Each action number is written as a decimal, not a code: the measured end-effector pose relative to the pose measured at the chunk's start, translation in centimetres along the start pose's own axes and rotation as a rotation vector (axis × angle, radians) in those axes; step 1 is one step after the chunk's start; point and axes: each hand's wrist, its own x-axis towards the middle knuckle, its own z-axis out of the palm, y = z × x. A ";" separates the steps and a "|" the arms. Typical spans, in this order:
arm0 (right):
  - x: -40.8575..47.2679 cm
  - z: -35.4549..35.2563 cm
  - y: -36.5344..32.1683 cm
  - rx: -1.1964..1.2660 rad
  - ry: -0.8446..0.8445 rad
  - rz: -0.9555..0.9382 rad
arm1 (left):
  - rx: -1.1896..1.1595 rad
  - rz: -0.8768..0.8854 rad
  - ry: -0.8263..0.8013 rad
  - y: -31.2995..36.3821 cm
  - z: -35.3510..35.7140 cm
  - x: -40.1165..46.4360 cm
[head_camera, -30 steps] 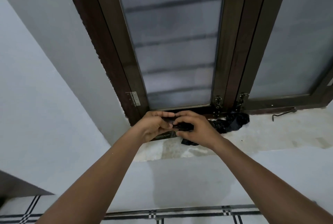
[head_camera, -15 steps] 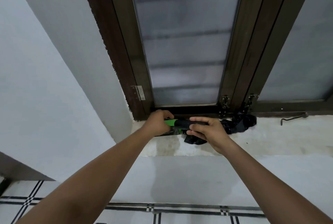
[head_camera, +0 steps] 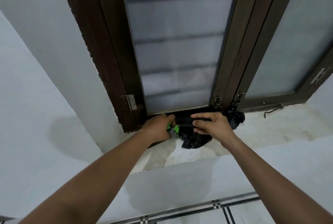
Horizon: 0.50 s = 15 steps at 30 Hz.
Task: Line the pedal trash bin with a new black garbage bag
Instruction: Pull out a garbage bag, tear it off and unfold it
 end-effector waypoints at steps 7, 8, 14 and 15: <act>0.0 1.4 -3.6 0.107 0.042 0.004 | -0.398 0.067 0.185 -2.0 -0.4 -2.5; 0.0 1.8 -4.1 0.108 0.038 0.007 | -0.413 0.067 0.205 -2.5 -0.1 -2.8; 0.7 3.6 -5.4 0.047 0.029 0.051 | -0.514 0.057 0.285 -3.5 1.2 -4.5; 0.9 3.7 -5.3 0.032 0.027 0.059 | -0.518 0.044 0.292 -3.5 1.4 -4.7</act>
